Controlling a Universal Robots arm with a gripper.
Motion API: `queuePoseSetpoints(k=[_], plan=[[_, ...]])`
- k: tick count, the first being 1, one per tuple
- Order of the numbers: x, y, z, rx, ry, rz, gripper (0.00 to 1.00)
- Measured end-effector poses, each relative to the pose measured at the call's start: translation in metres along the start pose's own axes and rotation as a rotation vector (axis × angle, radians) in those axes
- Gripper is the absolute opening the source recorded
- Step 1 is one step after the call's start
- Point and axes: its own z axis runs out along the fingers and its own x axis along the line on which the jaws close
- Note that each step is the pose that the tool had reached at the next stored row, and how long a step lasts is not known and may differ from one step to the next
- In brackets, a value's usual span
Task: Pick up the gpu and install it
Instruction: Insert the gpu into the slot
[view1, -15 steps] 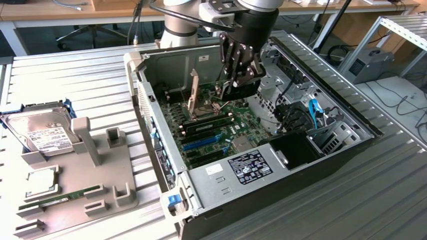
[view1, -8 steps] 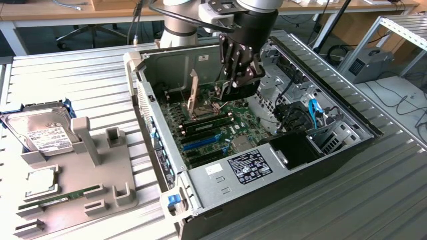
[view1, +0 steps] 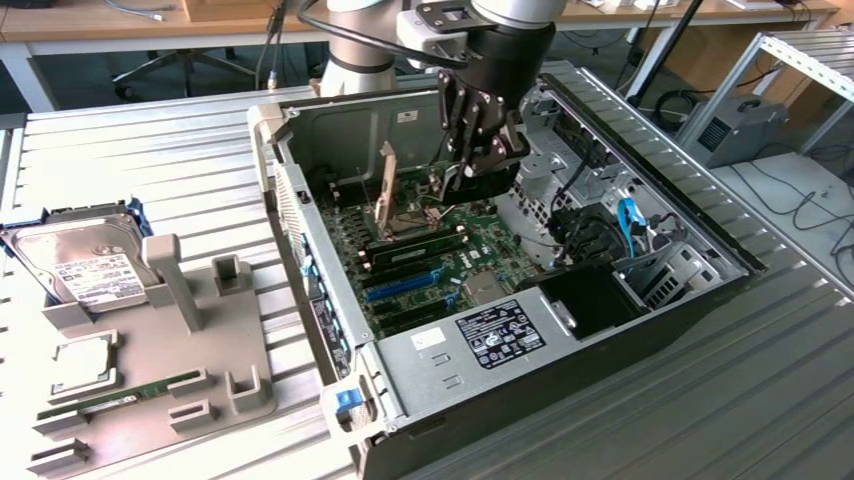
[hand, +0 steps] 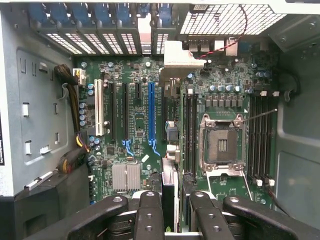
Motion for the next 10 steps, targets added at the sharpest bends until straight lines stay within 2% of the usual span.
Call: queuePoseSetpoints(k=[10], plan=[[0.0001,0.0002,0.0026,0.0,0.0,0.0,0.26]])
